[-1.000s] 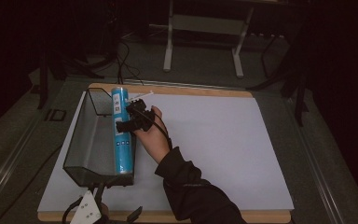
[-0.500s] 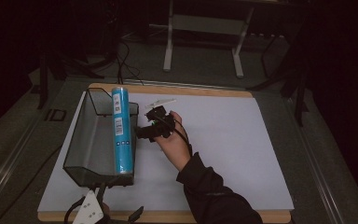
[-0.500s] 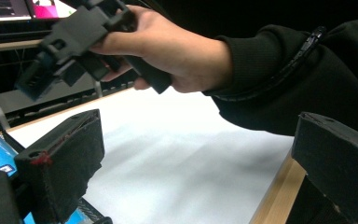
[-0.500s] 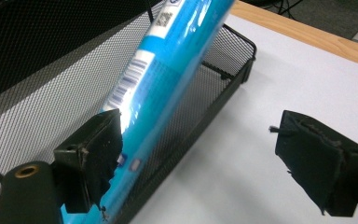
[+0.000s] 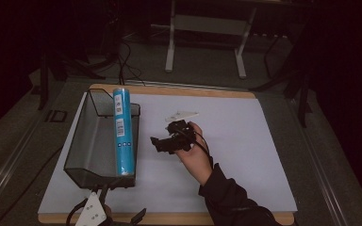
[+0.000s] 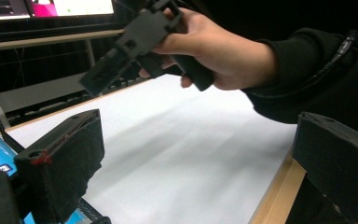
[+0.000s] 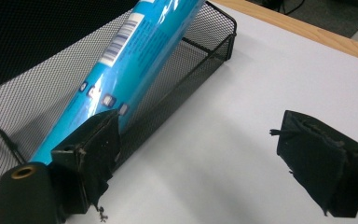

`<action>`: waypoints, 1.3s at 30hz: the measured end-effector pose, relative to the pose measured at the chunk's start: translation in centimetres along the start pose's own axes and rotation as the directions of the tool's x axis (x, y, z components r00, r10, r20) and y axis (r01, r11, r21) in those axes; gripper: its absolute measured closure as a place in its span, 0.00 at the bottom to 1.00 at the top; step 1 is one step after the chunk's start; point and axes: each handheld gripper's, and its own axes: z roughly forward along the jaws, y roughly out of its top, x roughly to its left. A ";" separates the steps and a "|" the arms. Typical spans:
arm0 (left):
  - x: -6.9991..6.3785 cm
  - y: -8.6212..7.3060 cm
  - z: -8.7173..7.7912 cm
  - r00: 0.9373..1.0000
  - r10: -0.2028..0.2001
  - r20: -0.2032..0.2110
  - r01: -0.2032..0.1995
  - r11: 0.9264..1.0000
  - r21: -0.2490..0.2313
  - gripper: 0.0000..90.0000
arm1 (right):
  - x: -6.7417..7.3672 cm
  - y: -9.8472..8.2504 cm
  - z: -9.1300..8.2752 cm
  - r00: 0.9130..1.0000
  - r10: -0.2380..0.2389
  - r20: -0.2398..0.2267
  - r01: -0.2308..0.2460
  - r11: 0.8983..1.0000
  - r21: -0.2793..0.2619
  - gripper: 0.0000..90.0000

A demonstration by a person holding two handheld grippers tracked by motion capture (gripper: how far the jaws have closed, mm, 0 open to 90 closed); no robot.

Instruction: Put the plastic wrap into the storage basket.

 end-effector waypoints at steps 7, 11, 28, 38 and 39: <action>0.0 -0.1 0.2 1.000 -0.001 0.002 0.001 1.000 0.006 0.04 | -0.6 -2.2 -1.2 1.000 -0.003 -0.019 0.004 1.000 0.012 0.14; 0.0 -0.1 0.2 1.000 -0.002 0.000 0.002 1.000 0.011 0.04 | -0.9 -3.1 -2.0 1.000 -0.009 -0.013 0.009 1.000 0.007 0.14; -0.2 -0.1 0.3 1.000 0.010 0.000 -0.010 1.000 0.016 0.04 | -1.3 -7.2 -4.4 0.999 -0.046 -0.023 0.046 0.999 0.004 0.14; -0.3 -0.1 0.4 1.000 0.013 0.004 -0.014 1.000 0.022 0.04 | -2.5 -9.6 -6.0 1.000 -0.019 -0.004 0.019 1.000 0.001 0.14; -0.3 -0.1 0.4 1.000 0.013 0.003 -0.013 1.000 0.022 0.04 | -2.5 -9.7 -6.1 1.000 -0.019 -0.003 0.019 1.000 -0.005 0.14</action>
